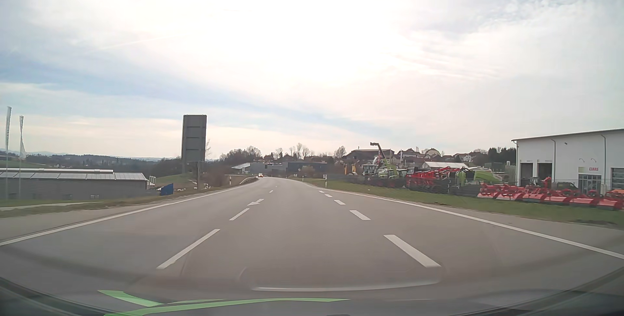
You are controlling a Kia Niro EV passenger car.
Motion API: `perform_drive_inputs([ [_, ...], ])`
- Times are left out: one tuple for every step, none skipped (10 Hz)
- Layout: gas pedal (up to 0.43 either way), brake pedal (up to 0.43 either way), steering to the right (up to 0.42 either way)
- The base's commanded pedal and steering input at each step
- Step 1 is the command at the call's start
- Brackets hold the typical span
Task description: Follow the waypoints while adhering to traffic rules and regulations
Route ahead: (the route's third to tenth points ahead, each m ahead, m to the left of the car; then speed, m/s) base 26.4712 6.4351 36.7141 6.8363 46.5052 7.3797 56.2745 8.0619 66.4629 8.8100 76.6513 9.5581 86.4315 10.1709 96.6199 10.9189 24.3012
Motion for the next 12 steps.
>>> perform_drive_inputs([
  [0.079,0.0,-0.007],
  [0.079,0.0,-0.007],
  [0.079,0.0,-0.007],
  [0.087,0.0,-0.007],
  [0.087,0.0,-0.008],
  [0.087,0.0,-0.008],
  [0.087,0.0,-0.008],
  [0.087,0.0,-0.008],
  [0.087,0.0,-0.008],
  [0.087,0.0,-0.008],
  [0.087,0.0,-0.008],
  [0.087,0.0,-0.008],
])
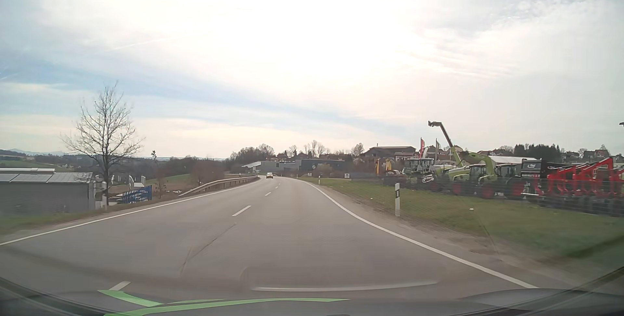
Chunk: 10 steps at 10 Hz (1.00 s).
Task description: Follow the waypoints while adhering to traffic rules and regulations
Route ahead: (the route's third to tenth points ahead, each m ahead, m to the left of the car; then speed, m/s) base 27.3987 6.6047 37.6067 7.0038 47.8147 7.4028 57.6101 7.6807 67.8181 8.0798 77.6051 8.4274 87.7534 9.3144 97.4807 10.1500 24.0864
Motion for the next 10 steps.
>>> perform_drive_inputs([
  [0.087,0.0,-0.008],
  [0.087,0.0,-0.008],
  [0.098,0.0,-0.008],
  [0.098,0.0,-0.008],
  [0.098,0.0,-0.007],
  [0.098,0.0,-0.006],
  [0.098,0.0,-0.006],
  [0.098,0.0,-0.006],
  [0.098,0.0,-0.006],
  [0.098,0.0,-0.006],
])
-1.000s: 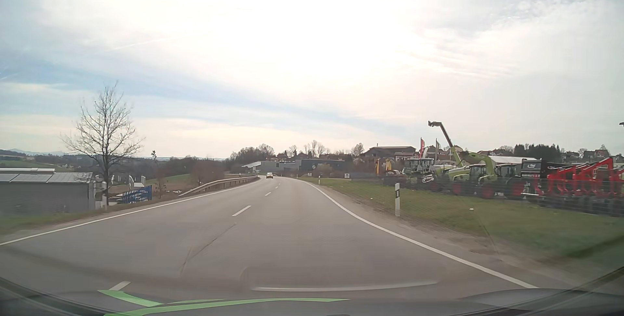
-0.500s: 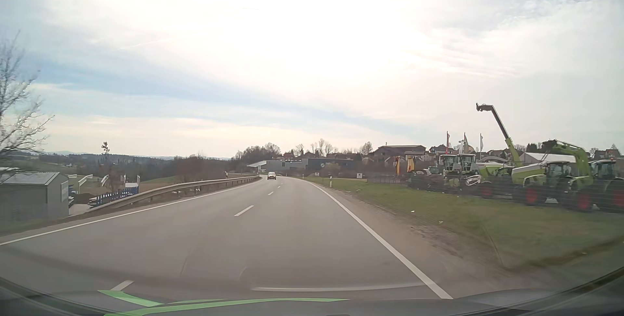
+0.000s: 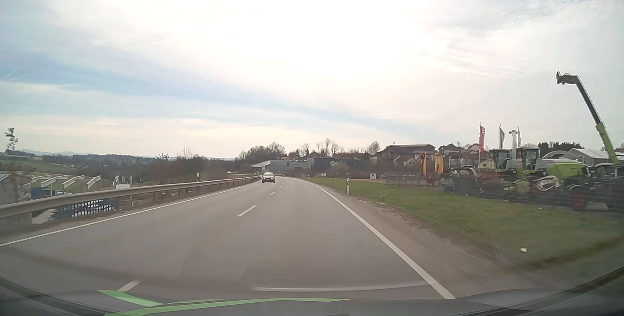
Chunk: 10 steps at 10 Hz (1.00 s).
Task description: Follow the waypoints while adhering to traffic rules and regulations
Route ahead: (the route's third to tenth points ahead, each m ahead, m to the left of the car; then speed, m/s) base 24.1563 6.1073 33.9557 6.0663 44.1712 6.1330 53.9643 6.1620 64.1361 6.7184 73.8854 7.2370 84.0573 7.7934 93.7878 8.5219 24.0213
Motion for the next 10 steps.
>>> perform_drive_inputs([
  [0.098,0.0,-0.006],
  [0.098,0.0,-0.006],
  [0.098,0.0,-0.006],
  [0.098,0.0,-0.006],
  [0.098,0.0,-0.006],
  [0.098,0.0,-0.006],
  [0.098,0.0,-0.006],
  [0.098,0.0,-0.006],
  [0.098,0.0,-0.006],
  [0.098,0.0,-0.006],
])
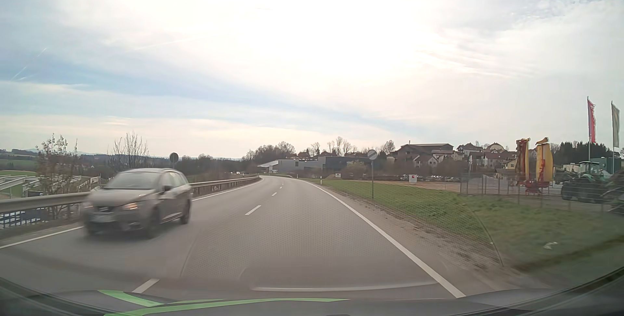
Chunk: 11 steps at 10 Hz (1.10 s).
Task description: Follow the waypoints while adhering to traffic rules and regulations
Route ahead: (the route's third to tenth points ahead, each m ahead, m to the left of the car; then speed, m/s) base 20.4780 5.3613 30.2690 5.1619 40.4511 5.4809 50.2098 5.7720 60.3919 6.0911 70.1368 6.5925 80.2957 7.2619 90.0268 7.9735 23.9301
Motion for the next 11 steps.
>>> perform_drive_inputs([
  [0.11,0.0,-0.006],
  [0.11,0.0,-0.006],
  [0.118,0.0,-0.006],
  [0.118,0.0,-0.006],
  [0.118,0.0,-0.006],
  [0.118,0.0,-0.006],
  [0.118,0.0,-0.006],
  [0.13,0.0,-0.006],
  [0.13,0.0,-0.006],
  [0.13,0.0,-0.006],
  [0.13,0.0,-0.006],
])
